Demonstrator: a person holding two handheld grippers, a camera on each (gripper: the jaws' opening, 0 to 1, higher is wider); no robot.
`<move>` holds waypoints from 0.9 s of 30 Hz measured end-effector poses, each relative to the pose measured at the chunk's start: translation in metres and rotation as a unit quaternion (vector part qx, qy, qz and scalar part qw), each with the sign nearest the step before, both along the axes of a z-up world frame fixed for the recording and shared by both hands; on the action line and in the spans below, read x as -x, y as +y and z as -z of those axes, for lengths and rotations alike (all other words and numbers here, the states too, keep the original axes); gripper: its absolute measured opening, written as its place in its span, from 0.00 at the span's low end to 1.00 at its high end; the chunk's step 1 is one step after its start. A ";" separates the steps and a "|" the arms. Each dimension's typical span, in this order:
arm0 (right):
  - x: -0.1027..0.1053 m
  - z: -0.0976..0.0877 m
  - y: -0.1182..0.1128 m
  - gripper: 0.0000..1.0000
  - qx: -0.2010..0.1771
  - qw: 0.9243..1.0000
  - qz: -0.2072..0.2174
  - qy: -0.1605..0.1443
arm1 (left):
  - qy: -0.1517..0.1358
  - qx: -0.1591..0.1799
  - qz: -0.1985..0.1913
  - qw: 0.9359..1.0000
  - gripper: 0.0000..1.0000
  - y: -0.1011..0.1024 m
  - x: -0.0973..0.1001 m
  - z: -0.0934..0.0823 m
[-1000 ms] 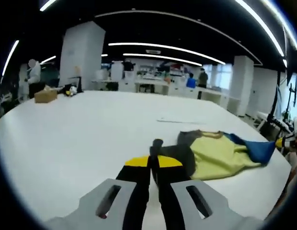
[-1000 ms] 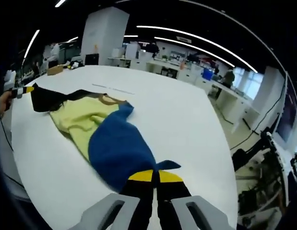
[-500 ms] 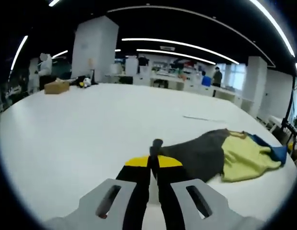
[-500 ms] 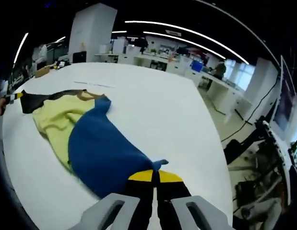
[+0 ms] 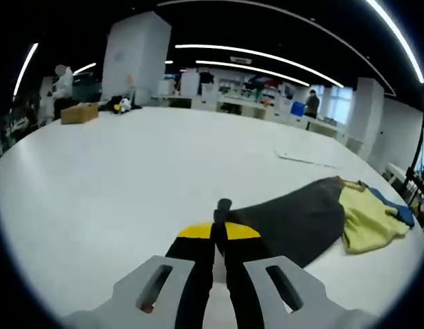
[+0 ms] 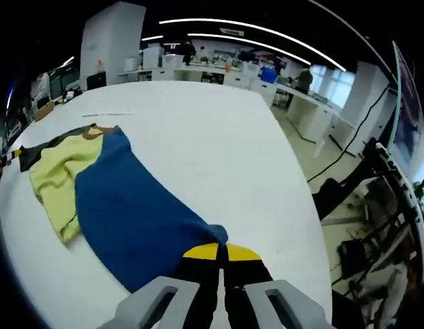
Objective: Fold the garment on the visible template until the final outline fits inside the template.
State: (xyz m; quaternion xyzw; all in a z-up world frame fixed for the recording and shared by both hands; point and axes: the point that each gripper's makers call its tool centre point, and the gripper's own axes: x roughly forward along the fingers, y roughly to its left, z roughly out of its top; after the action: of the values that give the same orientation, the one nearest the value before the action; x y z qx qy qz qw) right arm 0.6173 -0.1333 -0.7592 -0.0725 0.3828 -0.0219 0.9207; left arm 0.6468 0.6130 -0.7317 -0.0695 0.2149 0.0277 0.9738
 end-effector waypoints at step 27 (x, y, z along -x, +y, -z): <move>-0.021 0.009 -0.007 0.17 -0.029 0.999 -0.012 0.010 | -0.012 -0.023 0.017 1.000 0.22 0.020 -0.001 -0.016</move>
State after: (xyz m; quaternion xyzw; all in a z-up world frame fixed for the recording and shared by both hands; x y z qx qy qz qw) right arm 0.6380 -0.1400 -0.7680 -0.0511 0.3916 0.0012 0.9187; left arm 0.6480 0.6328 -0.7162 -0.0440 0.2040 0.0157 0.9778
